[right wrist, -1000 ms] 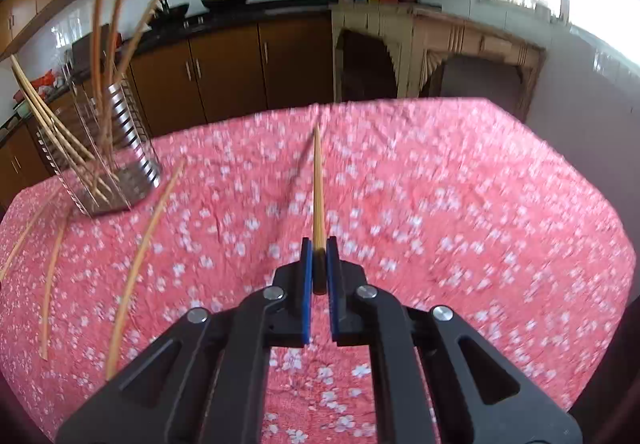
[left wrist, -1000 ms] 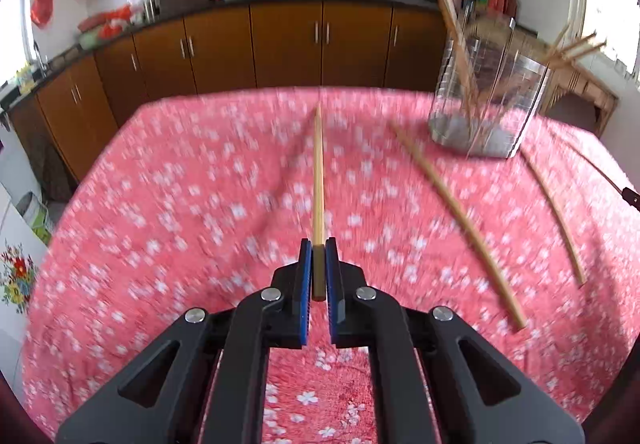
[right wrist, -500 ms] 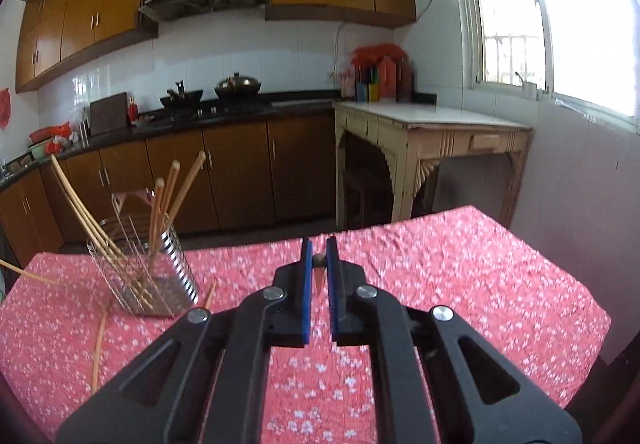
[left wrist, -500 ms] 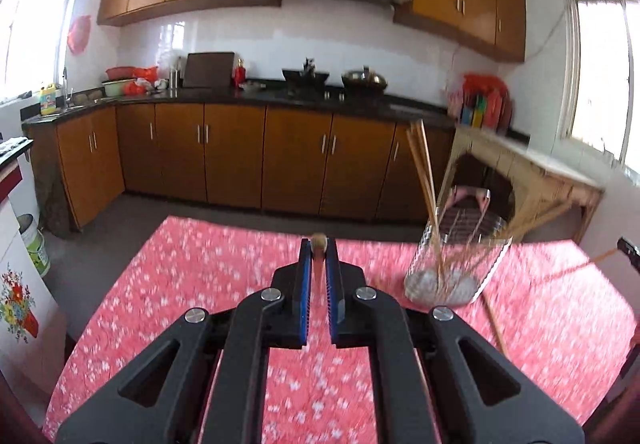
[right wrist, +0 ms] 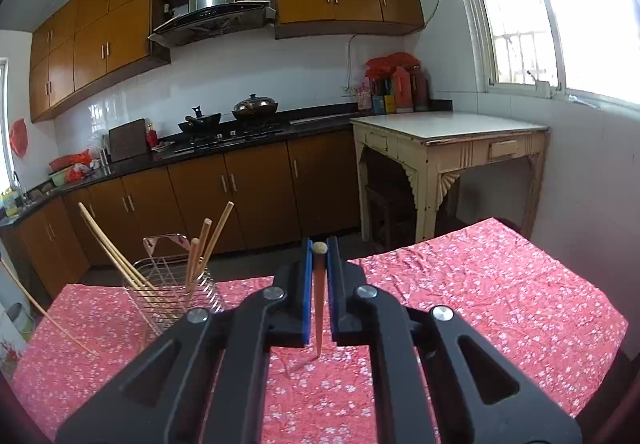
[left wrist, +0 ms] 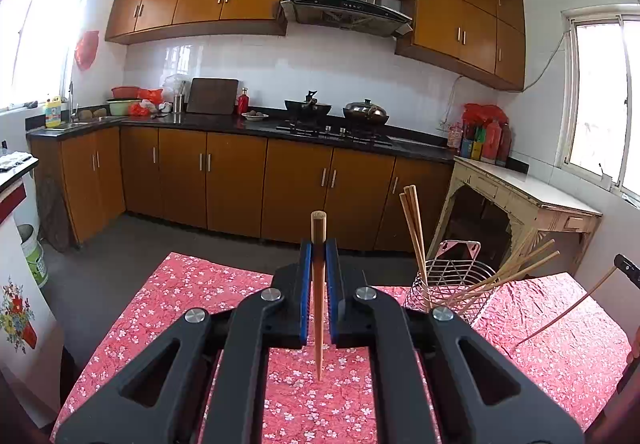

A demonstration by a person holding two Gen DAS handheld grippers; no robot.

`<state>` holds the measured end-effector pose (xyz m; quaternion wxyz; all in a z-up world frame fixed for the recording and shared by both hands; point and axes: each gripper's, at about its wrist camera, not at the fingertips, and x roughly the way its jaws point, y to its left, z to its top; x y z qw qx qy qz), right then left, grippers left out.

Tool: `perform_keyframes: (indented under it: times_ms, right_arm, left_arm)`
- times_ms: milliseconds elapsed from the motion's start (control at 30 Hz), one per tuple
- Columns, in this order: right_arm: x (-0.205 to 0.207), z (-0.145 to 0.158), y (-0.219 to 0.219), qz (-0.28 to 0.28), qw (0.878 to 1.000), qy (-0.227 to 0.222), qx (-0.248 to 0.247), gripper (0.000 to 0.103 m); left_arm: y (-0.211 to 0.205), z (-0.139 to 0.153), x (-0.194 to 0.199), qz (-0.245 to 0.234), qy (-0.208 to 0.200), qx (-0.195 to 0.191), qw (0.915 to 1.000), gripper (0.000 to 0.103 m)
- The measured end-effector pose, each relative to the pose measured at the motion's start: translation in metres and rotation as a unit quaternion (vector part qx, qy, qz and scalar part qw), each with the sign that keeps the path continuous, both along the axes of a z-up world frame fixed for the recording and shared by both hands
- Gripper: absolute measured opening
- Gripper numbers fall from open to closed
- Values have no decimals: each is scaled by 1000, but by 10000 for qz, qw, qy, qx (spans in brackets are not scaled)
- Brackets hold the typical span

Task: Organize utensils
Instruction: 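Lift both held chopsticks and carry them over the wire holder, then open both tools to drop the chopsticks into the wire holder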

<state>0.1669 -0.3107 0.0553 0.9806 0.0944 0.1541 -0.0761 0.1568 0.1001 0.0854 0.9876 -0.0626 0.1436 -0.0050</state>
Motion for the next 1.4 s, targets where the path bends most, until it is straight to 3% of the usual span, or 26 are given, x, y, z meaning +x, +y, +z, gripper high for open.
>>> perform_keyframes:
  times_ms: [333,567,867,1100,1233,1400]
  right_arm:
    - [-18,28,4,446,9985,-177,264,8]
    - [-41,81,15,949,9937,-474,350,8]
    - [-53,140,34,1384,9860,-871,313,8]
    - [-8,161,69,1562,9828,-952,255,8]
    - [42,153,87,1624,9844,-647,213,8]
    - [98,125,96,1699,9848,-98,347,8]
  left_arm:
    - [-8,15,-4,-155,-122,-132,9997,7]
    - [-26,50,-6,-465,-398,-297,9977,7]
    - [-67,90,1,-747,-835,-242,9934,7]
    - [-97,101,26,-767,-961,-337,9918,7]
    - [-117,97,49,-672,-1029,-180,9922,7]
    - [-132,81,80,-580,-834,-116,9948,7]
